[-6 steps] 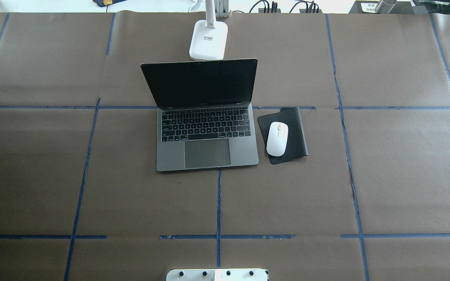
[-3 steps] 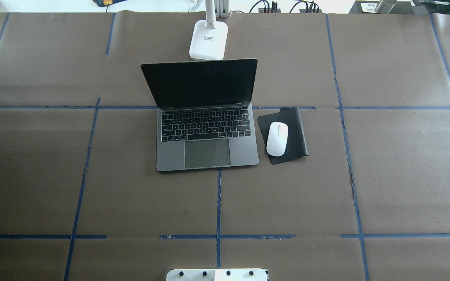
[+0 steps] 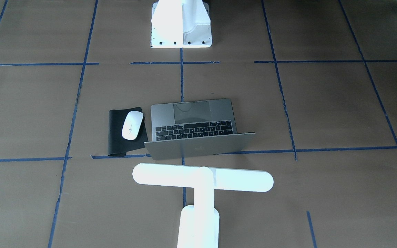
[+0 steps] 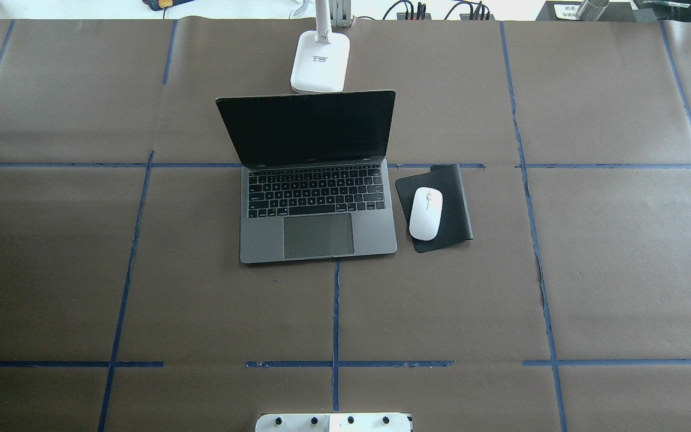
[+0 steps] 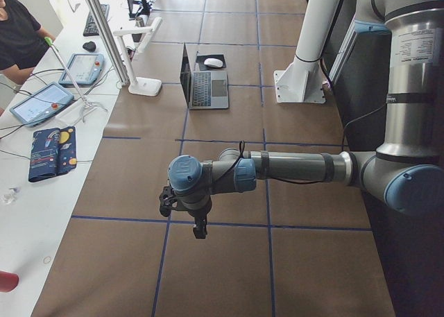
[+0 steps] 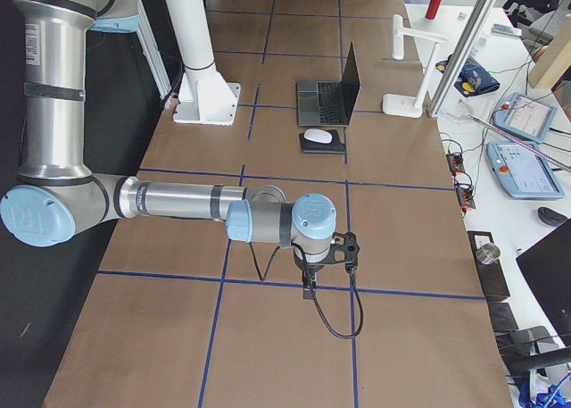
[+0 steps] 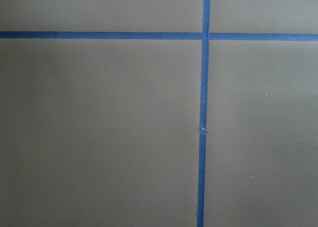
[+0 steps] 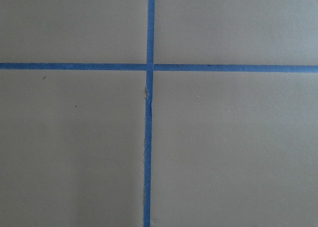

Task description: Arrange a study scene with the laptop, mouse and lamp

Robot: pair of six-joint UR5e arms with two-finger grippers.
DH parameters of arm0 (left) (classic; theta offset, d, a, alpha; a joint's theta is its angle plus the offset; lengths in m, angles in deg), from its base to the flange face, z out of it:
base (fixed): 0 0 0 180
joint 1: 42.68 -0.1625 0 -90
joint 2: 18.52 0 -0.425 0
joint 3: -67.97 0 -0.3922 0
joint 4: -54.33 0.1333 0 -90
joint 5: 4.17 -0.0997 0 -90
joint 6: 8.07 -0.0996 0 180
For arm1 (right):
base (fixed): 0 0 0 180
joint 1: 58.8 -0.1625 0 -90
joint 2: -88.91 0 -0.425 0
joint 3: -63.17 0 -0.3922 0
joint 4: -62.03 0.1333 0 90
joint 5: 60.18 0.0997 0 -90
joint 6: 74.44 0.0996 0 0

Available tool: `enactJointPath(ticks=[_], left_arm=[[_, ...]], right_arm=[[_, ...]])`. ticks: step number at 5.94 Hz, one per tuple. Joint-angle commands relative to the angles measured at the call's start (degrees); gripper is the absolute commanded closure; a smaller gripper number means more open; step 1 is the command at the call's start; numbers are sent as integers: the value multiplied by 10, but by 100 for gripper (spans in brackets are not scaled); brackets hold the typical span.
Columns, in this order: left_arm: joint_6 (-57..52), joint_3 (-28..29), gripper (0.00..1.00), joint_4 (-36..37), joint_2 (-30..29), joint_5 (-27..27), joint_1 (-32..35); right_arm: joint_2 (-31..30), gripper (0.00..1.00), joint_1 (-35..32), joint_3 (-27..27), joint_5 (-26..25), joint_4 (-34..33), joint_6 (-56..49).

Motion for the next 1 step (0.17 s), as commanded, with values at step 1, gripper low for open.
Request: enactJointPath(ticks=[1], left_arm=[[1, 0, 0, 0, 0, 0, 0]], right_arm=[[0, 0, 0, 0, 0, 0, 0]])
